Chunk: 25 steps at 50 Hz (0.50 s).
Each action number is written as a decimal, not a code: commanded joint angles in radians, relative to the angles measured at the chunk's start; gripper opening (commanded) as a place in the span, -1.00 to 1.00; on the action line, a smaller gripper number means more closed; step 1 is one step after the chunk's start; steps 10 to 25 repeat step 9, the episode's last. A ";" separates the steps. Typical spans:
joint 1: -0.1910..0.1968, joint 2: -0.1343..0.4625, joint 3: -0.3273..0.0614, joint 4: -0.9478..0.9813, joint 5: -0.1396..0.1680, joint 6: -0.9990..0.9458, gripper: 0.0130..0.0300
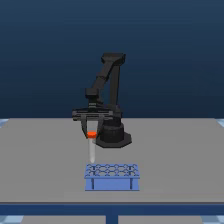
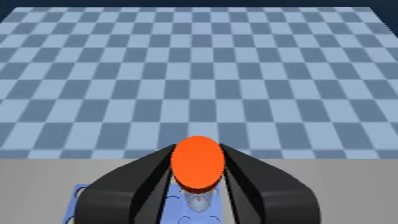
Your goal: Pick up the centrifuge tube on the rack
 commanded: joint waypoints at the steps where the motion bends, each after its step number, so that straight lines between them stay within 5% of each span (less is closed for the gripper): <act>1: 0.000 -0.001 -0.001 0.000 0.001 0.000 -1.00; 25: 0.000 -0.001 -0.001 0.000 0.001 0.000 -1.00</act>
